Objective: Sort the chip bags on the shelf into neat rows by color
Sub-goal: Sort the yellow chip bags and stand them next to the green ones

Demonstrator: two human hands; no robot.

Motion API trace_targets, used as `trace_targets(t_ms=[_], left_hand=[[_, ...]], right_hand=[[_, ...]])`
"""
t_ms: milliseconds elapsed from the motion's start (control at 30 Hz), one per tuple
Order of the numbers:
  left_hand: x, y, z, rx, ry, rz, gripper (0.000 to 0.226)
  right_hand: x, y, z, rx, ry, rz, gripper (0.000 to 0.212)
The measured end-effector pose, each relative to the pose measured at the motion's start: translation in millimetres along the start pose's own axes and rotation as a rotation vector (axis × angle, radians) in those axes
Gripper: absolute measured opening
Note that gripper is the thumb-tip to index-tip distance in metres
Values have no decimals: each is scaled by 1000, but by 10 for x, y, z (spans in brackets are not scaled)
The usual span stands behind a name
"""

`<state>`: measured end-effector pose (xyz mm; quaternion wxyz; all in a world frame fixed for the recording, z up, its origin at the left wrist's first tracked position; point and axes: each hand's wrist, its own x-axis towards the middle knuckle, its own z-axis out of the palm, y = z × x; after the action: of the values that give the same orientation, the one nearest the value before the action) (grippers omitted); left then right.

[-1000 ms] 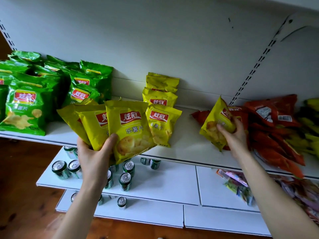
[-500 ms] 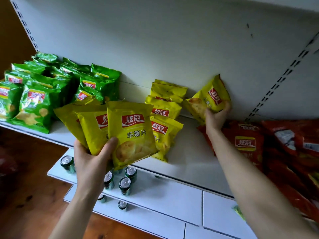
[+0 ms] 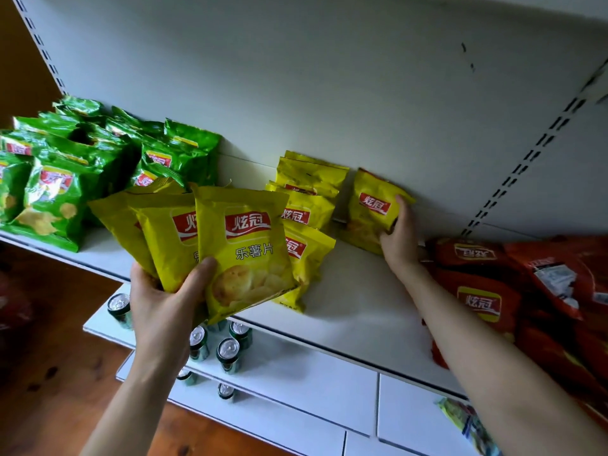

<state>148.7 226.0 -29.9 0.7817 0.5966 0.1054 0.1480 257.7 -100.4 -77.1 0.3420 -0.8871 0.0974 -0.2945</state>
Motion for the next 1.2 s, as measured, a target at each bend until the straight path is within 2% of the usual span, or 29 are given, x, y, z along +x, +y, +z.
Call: trace_targets(t_ms=[100, 167, 267, 400, 500, 567, 667, 800, 867, 900, 967, 1033, 1100, 1200], left_hand=[[-2, 13, 11, -10, -4, 0, 45], [-8, 16, 10, -9, -17, 8, 52], [-32, 18, 36, -3, -39, 18, 64], [-40, 3, 80, 15, -43, 13, 56], [-39, 1, 68, 13, -38, 14, 49], [-46, 14, 61, 8, -32, 29, 57], [-50, 20, 47, -4, -20, 34, 50], [-46, 21, 38, -7, -17, 24, 47], [-47, 23, 30, -5, -19, 21, 54], [-48, 25, 33, -2, -22, 21, 59], [-36, 14, 25, 5, -16, 18, 55], [-31, 20, 27, 7, -12, 20, 58], [-28, 16, 37, 15, -17, 17, 73], [-38, 28, 48, 14, -19, 16, 80]], right_hand=[[-33, 48, 103, -49, -91, 39, 71], [-20, 72, 102, -54, -111, 66, 72], [22, 35, 57, -41, -105, 64, 72], [44, -46, 52, 46, -56, 118, 67], [58, -106, 60, 162, 56, 246, 58], [82, -125, 77, 231, 109, 361, 60], [107, -120, 128, 294, 169, 483, 63], [103, -105, 160, 377, 206, 576, 67], [97, -92, 156, 409, 219, 640, 66], [90, -95, 143, 427, 207, 690, 62], [86, -119, 108, 491, 136, 782, 49], [118, -123, 78, 539, 56, 788, 39], [151, -124, 54, 515, 12, 730, 38], [166, -111, 42, 499, 80, 612, 43]])
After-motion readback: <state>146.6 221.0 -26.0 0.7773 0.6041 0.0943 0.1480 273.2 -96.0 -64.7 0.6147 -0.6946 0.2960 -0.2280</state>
